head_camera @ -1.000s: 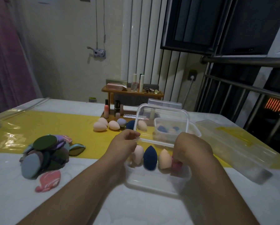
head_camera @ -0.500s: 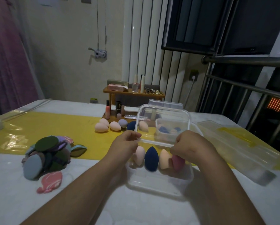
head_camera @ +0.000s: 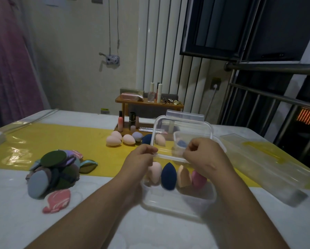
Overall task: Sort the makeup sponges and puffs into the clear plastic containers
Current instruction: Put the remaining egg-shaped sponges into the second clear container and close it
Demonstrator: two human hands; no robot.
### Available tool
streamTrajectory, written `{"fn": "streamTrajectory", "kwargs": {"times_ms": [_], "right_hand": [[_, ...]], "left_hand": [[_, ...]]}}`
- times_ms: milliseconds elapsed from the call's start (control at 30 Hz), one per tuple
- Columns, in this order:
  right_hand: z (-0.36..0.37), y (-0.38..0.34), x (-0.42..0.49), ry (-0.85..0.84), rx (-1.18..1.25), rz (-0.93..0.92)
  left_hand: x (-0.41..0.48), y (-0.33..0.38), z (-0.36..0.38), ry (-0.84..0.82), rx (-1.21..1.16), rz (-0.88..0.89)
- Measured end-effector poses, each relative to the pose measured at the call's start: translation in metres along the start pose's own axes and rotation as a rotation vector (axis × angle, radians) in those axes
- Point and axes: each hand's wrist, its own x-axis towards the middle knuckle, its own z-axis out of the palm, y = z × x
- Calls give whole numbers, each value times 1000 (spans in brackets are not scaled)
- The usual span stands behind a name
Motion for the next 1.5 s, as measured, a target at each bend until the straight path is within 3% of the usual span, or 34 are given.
{"fn": "streamTrajectory", "kwargs": {"times_ms": [267, 367, 400, 500, 567, 700, 900, 1167, 1367, 1500], "right_hand": [[30, -7, 1, -74, -36, -111], [32, -6, 2, -96, -66, -103], [32, -6, 2, -97, -69, -99], [32, -6, 3, -103, -73, -91], [33, -5, 4, -104, -68, -84], [35, -3, 6, -106, -68, -73], [37, -1, 8, -106, -63, -78], [37, 0, 9, -111, -64, -73], [36, -3, 8, -111, -62, -66], [35, -4, 7, -116, -55, -77]], "left_hand": [[5, -2, -2, 29, 64, 74], [12, -2, -7, 125, 45, 71], [17, -4, -11, 181, 122, 71], [35, -8, -29, 304, 859, 91], [46, -12, -36, 297, 1133, 99], [62, -24, -47, 275, 1305, 46], [82, -26, -67, 323, 1305, 10], [82, -19, -79, 389, 1588, 237], [64, -15, -68, 382, 1346, 176], [39, 3, -48, 474, 729, 208]]}}
